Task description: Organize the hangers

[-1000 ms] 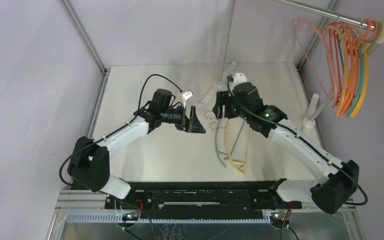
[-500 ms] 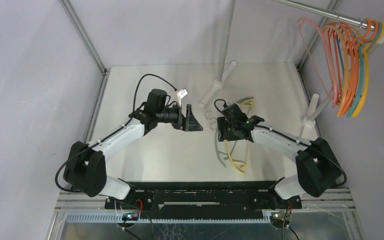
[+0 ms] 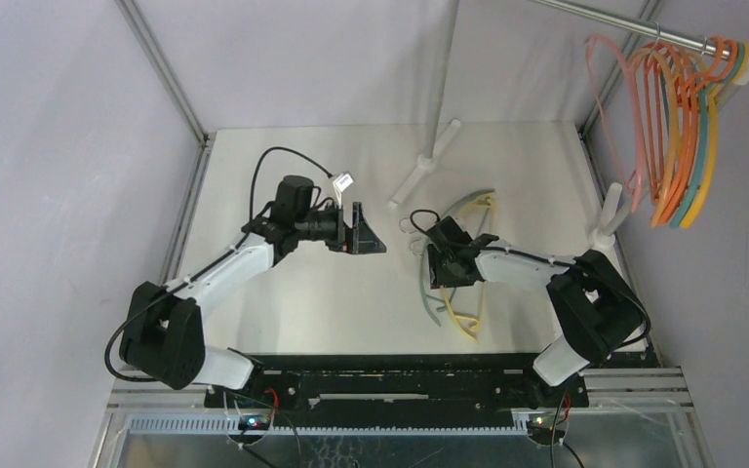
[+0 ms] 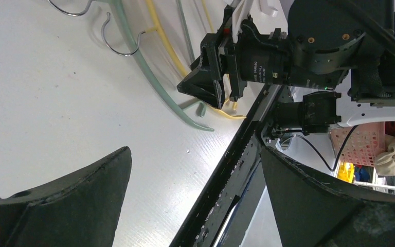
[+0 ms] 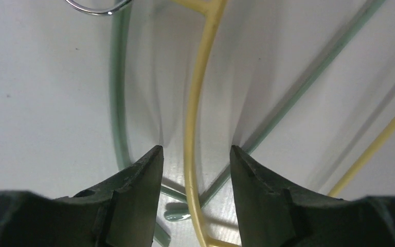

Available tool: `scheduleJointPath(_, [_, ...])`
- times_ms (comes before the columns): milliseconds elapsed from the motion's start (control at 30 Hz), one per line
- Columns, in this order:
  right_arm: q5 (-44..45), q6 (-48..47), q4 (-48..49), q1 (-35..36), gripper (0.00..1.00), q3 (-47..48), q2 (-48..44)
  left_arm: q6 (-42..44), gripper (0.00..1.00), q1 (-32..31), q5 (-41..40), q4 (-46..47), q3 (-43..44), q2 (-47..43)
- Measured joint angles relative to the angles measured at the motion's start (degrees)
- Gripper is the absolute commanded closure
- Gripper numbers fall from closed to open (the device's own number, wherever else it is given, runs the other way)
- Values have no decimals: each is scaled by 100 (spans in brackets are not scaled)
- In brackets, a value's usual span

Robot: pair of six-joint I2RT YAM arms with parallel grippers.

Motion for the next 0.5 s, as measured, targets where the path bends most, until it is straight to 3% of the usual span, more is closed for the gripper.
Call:
scheduleJointPath(100, [90,61,122,87,46,-46,48,0,1,63,2,2,-2,-22])
scheduleJointPath(133, [144,85,173,133,52,-66,48,0,1,87,4,4,-2,-28])
scheduleJointPath(267, [258,140,271,256,94,-79,94,0,1,168,31,22,-83,-28])
scheduleJointPath(300, [278,127,297,275,100,-76,111,2,0,186,35,15,-107,-28])
scheduleJointPath(500, [306,225,321,291,100,-81,92,2,1,258,94,4,-136,-28])
